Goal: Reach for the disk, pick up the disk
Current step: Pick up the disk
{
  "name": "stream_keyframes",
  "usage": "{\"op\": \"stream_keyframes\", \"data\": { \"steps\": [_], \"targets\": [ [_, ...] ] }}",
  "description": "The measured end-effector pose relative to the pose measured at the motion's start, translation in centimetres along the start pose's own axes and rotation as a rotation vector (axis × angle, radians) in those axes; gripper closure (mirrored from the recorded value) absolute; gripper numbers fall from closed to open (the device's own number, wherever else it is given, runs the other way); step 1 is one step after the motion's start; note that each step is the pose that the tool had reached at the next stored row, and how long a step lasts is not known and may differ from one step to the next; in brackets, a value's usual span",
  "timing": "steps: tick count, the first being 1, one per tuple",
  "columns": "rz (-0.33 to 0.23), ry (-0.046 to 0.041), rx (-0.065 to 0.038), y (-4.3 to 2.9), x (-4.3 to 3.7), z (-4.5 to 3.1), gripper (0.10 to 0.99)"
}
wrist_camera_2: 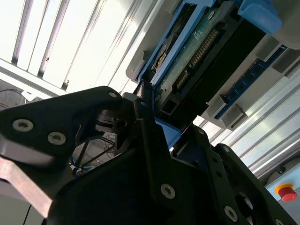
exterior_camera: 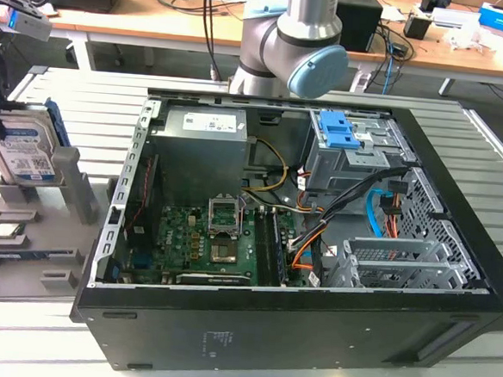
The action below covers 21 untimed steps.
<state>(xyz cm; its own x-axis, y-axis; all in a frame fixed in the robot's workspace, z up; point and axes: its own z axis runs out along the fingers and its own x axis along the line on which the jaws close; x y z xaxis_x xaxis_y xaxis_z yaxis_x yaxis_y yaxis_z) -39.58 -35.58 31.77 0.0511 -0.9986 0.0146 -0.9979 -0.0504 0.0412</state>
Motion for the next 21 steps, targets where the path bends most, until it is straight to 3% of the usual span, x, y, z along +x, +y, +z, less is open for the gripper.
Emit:
{"op": "stream_keyframes", "data": {
  "steps": [8, 21],
  "targets": [
    [0.000, 0.0000, 0.000, 0.04, 0.01, -1.39, 0.718],
    [0.000, 0.0000, 0.000, 0.13, 0.05, -4.85, 0.718]
  ]
}}
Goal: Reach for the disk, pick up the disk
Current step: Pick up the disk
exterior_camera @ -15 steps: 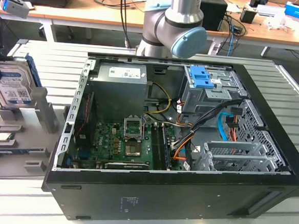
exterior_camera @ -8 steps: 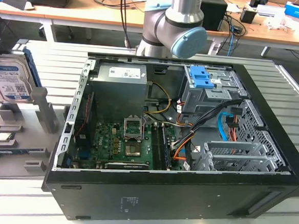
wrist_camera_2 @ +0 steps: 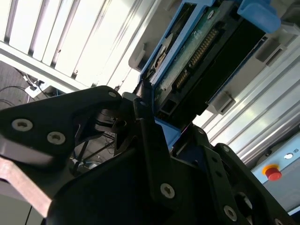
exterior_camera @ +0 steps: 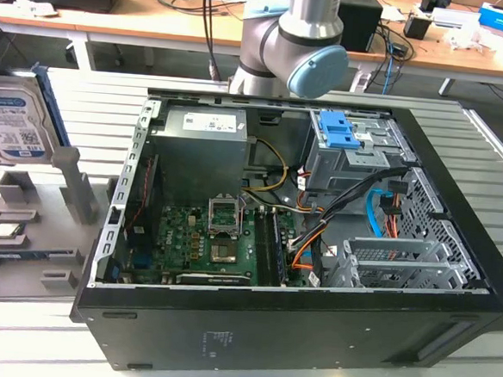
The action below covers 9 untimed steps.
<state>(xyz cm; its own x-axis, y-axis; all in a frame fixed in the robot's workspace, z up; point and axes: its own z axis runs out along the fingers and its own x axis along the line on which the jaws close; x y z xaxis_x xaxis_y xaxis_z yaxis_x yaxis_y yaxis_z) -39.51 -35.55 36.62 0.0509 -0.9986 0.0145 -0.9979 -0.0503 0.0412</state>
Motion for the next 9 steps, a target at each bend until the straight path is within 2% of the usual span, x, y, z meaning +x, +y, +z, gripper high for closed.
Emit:
{"op": "stream_keyframes", "data": {
  "steps": [6, 9],
  "targets": [
    [0.000, 0.0000, 0.000, 0.02, 0.01, -1.18, 0.718],
    [0.000, 0.0000, 0.000, 0.04, 0.02, -2.05, 0.718]
  ]
}}
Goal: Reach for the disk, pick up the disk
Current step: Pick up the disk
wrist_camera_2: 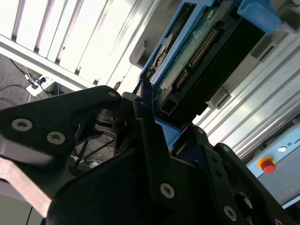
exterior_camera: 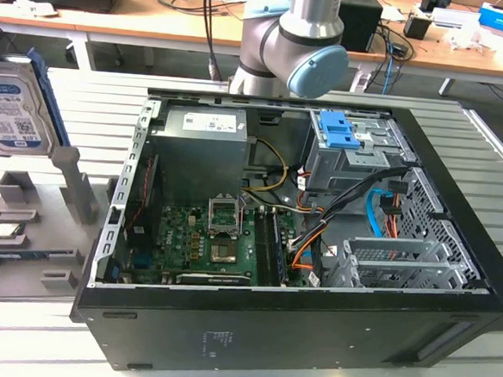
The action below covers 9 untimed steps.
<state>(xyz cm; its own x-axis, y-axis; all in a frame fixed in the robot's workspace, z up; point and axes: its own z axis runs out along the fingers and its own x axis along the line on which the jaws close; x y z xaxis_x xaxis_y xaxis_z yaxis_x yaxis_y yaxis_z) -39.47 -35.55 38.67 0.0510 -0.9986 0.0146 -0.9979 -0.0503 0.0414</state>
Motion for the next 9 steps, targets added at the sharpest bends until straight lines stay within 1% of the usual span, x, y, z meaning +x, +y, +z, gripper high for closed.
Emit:
{"op": "stream_keyframes", "data": {
  "steps": [7, 9],
  "targets": [
    [0.000, 0.0000, 0.000, 0.02, 0.02, -1.53, 0.718],
    [0.000, 0.0000, 0.000, 0.03, 0.02, -2.33, 0.718]
  ]
}}
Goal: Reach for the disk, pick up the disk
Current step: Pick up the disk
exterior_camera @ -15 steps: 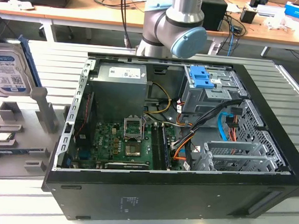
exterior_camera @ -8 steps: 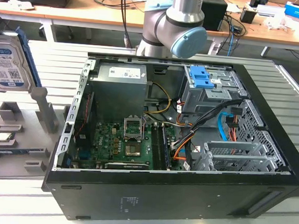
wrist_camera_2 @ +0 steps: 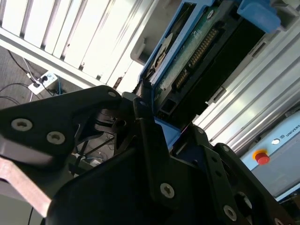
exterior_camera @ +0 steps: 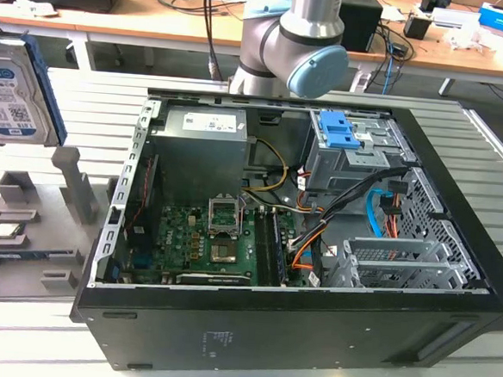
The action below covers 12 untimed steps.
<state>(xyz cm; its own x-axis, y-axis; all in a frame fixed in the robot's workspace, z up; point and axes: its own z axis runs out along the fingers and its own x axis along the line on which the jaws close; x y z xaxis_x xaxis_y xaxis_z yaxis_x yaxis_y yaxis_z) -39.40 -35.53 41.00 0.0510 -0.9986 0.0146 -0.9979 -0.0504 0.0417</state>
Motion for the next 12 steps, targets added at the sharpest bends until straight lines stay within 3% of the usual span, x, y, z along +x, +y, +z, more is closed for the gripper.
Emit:
{"op": "stream_keyframes", "data": {
  "steps": [3, 10, 11, 12],
  "targets": [
    [0.000, 0.0000, 0.000, 0.02, 0.01, -1.38, 0.718],
    [0.000, -0.0001, -0.001, 0.04, 0.03, -3.19, 0.718],
    [0.000, -0.0001, -0.001, 0.05, 0.04, -3.86, 0.718],
    [0.000, -0.0001, -0.002, 0.05, 0.05, -5.50, 0.718]
  ]
}}
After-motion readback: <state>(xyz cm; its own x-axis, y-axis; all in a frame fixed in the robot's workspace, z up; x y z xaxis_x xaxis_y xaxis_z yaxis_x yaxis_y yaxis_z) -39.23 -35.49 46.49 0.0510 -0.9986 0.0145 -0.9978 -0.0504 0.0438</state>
